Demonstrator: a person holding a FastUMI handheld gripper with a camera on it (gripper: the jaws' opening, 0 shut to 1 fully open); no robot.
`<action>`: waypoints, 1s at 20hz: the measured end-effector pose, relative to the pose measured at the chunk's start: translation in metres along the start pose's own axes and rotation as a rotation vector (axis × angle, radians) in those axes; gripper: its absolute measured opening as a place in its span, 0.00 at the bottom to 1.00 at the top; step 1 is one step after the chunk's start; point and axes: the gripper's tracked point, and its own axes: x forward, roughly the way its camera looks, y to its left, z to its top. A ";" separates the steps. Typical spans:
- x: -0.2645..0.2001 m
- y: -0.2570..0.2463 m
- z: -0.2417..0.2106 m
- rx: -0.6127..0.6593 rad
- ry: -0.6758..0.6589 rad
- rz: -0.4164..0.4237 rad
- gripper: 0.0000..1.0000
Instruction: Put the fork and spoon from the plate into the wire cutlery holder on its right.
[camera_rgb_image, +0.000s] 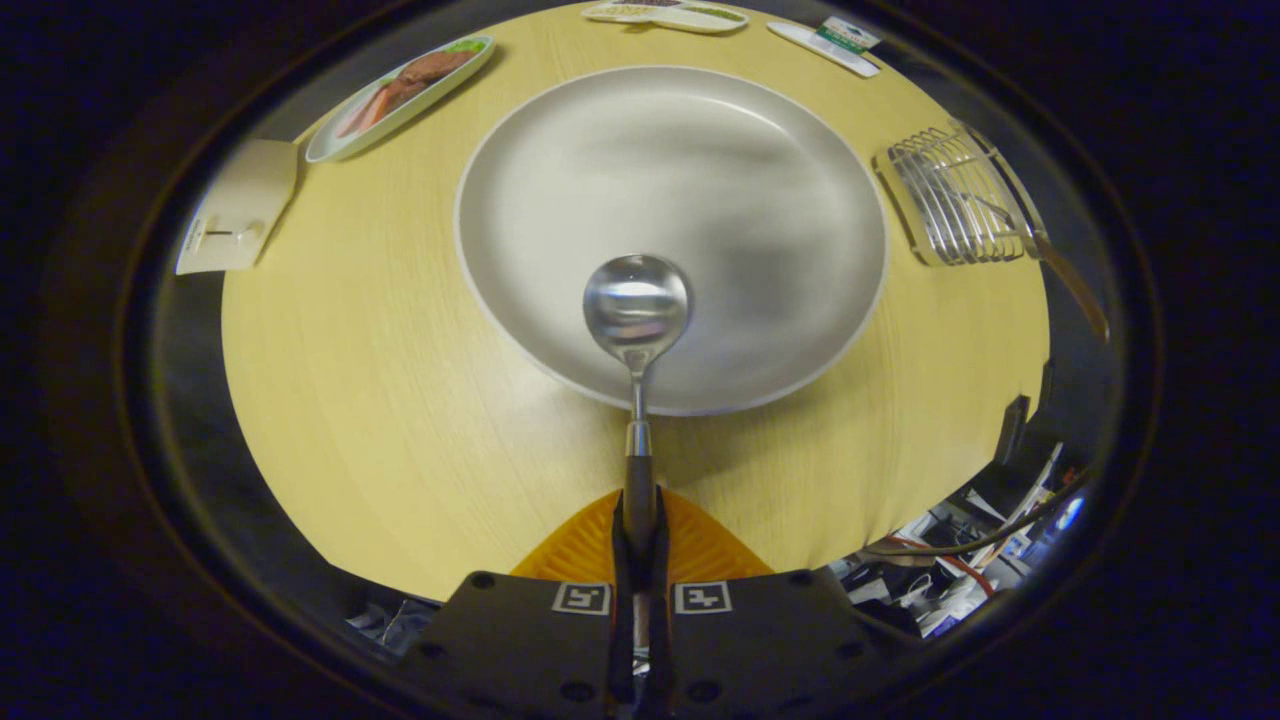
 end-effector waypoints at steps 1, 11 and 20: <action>-0.002 0.000 0.000 0.005 -0.004 0.003 0.09; -0.055 -0.007 0.010 0.009 -0.072 0.002 0.09; -0.126 -0.064 0.034 0.112 -0.100 -0.041 0.09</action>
